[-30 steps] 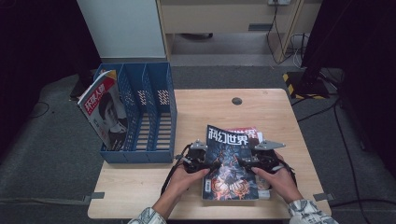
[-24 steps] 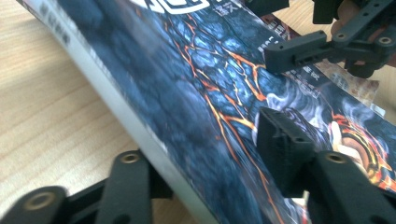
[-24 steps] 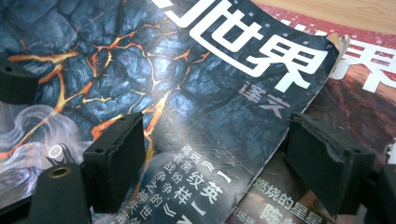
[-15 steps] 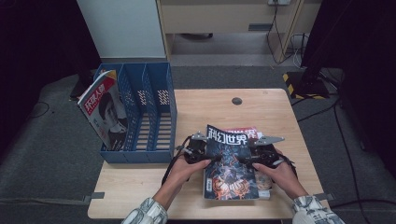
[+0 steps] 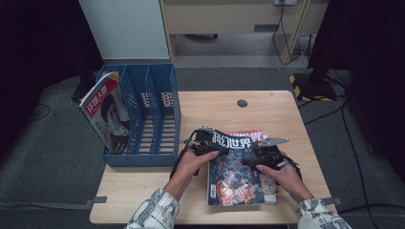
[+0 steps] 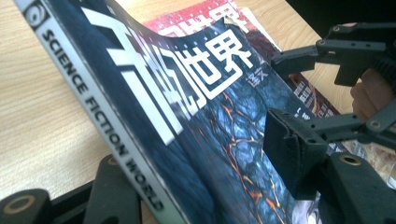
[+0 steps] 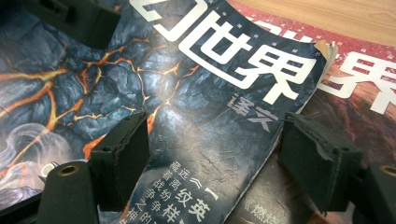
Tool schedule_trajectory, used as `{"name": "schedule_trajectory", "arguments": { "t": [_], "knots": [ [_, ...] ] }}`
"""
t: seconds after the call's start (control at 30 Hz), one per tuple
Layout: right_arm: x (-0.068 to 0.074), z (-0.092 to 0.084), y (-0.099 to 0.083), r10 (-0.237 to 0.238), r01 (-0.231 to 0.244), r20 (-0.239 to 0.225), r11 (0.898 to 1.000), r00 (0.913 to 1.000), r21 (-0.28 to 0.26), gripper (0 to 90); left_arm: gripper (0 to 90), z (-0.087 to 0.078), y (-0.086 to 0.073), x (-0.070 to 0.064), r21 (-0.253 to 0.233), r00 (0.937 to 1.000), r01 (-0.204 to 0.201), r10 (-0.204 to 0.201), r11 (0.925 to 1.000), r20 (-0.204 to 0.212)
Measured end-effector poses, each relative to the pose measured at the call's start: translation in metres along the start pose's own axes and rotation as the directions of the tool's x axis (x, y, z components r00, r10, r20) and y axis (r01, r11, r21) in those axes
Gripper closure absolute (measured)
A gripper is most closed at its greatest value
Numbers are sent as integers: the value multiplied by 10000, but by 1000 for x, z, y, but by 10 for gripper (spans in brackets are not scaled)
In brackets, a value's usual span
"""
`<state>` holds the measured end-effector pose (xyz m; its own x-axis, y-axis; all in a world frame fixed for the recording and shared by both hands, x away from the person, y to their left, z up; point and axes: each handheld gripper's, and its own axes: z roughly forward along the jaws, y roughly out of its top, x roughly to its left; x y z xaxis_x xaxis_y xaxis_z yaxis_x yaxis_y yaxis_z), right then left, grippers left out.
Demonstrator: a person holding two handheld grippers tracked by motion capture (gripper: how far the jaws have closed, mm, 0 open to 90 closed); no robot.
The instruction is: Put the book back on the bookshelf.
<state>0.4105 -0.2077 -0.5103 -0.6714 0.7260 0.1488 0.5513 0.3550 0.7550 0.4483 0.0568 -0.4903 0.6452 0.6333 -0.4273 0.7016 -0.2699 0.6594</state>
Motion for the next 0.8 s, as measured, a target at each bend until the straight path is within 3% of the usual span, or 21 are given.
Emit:
{"name": "schedule_trajectory", "arguments": {
  "t": [0.33, 0.5, 0.6, 0.8],
  "knots": [
    [1, 2, -2, -61, 61, 72, 10000, 10000, -61, 265, 432, 8, 11, 2, 173, 9998, -128, 126, 9998, 133],
    [1, 2, -3, -159, 159, 1, 9998, 9999, -120, 274, 520, 12, 12, 5, 257, 9998, 181, -183, 9995, 61],
    [0, 1, -3, 11, -11, -43, 10000, 10000, -72, 273, 632, 9, 12, 7, 45, 9985, 522, -522, 9986, 175],
    [-1, 2, -4, 101, -100, 44, 9999, 9999, -121, 159, 738, 4, 14, 1, -305, 9992, 350, -343, 9989, 220]
  ]
}}
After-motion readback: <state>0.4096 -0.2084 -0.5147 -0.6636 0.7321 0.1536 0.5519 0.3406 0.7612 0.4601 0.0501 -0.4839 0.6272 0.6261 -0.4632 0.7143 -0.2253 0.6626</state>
